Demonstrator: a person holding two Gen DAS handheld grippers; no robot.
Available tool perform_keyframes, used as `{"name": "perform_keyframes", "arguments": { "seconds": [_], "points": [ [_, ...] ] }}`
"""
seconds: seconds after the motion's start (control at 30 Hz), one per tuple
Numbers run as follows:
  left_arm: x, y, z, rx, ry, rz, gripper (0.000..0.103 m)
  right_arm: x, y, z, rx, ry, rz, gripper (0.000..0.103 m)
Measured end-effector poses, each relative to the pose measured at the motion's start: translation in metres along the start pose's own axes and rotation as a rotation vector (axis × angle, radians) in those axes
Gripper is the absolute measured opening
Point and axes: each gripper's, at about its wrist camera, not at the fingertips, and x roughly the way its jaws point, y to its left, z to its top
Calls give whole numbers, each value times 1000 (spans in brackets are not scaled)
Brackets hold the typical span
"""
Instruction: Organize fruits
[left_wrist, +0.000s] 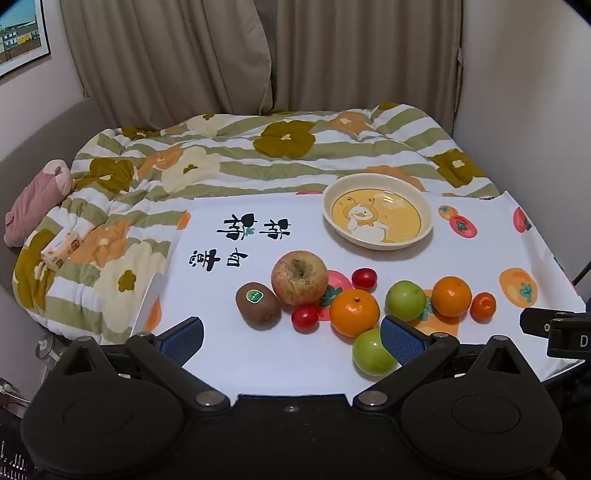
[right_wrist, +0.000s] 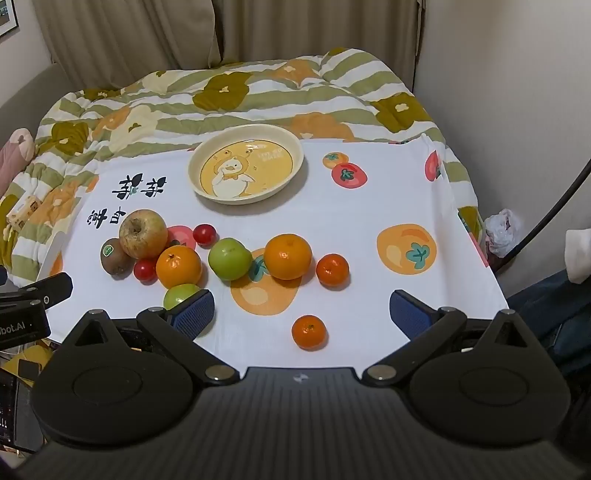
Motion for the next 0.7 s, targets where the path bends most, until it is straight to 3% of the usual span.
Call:
{"name": "perform_keyframes", "arguments": {
  "seconds": [0.7],
  "points": [
    [-4, 1, -3, 5, -10, -16, 103, -3, 1, -2, 3, 0, 7, 103]
  ]
}}
